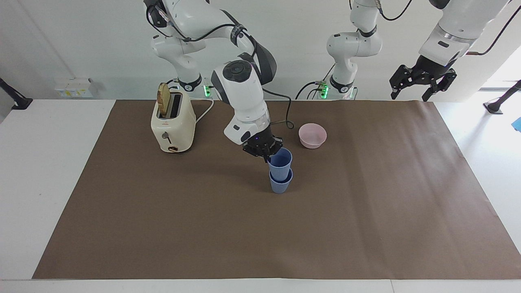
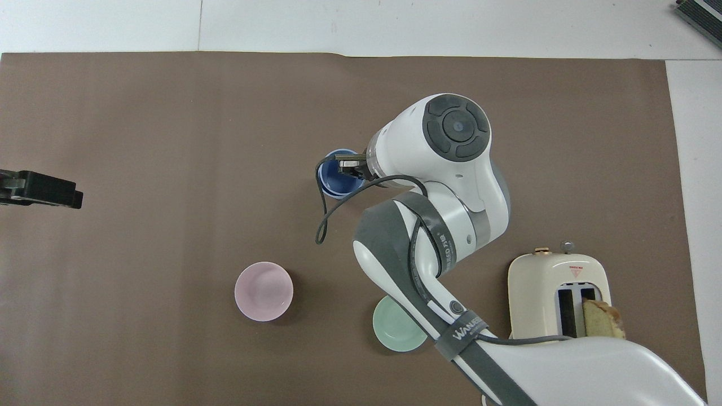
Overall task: Stack blue cups with both arms
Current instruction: 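Lower the held cup into the placed cup and open the right gripper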
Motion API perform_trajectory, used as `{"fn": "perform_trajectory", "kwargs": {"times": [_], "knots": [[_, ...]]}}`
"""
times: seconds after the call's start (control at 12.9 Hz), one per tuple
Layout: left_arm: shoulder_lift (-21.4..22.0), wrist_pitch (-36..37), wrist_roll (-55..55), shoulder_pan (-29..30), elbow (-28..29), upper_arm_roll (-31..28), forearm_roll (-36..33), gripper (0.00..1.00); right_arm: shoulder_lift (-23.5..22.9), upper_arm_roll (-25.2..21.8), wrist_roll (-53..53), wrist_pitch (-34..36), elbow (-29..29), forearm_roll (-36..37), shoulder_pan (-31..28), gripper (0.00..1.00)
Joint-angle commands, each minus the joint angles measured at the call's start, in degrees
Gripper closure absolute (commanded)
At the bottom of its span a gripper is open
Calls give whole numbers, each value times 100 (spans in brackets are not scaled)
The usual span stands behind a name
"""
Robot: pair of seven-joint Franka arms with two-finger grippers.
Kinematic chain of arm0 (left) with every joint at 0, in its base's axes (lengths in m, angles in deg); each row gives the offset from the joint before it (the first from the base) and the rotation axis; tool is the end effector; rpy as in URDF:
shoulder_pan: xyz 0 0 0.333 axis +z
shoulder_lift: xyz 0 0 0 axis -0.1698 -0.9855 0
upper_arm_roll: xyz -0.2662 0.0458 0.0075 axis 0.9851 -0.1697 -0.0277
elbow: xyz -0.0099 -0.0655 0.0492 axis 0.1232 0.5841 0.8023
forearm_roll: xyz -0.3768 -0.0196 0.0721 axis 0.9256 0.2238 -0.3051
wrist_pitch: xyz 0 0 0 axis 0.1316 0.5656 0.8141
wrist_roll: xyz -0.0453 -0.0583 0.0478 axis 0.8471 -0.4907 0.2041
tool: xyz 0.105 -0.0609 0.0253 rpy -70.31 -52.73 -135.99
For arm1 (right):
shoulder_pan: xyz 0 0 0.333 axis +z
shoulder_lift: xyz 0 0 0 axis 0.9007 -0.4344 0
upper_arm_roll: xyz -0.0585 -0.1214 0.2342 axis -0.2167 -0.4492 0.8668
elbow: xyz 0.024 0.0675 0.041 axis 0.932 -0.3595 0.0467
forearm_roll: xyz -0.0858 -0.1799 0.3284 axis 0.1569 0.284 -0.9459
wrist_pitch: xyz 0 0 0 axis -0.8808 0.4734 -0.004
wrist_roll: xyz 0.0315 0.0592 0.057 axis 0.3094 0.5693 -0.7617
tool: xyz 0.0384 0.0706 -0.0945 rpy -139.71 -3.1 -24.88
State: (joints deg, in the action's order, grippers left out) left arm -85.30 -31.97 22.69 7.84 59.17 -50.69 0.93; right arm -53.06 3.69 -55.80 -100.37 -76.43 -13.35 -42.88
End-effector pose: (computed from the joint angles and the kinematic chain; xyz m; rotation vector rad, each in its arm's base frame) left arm 0.5185 -0.0480 0.6040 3.0989 -0.1867 0.0015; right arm 0.5831 0.3352 0.3930 -2.9065 0.0755 -0.1413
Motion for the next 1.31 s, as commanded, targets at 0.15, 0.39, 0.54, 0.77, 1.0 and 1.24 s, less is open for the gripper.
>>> {"fn": "perform_trajectory", "kwargs": {"times": [0.15, 0.39, 0.54, 0.77, 1.0, 1.24], "knots": [[102, 56, 33, 79, 65, 21, 63, 0, -67, 35, -146, -201, -181, -55, -80, 100], [102, 56, 41, 70, 65, 21, 63, 0, -190, 35, -146, -508, -252, -54, -71, 100], [102, 56, 41, 79, 65, 21, 63, 0, -199, 35, -155, -535, -251, -46, -71, 100], [102, 56, 33, 79, 65, 21, 63, 0, -199, 35, -129, -535, -252, -54, -71, 62], [102, 56, 41, 79, 65, 21, 63, 0, -199, 35, -120, -535, -243, -54, -71, 42], [102, 56, 41, 79, 65, 21, 63, 0, -199, 26, -76, -518, -225, -46, -89, 0]]}}
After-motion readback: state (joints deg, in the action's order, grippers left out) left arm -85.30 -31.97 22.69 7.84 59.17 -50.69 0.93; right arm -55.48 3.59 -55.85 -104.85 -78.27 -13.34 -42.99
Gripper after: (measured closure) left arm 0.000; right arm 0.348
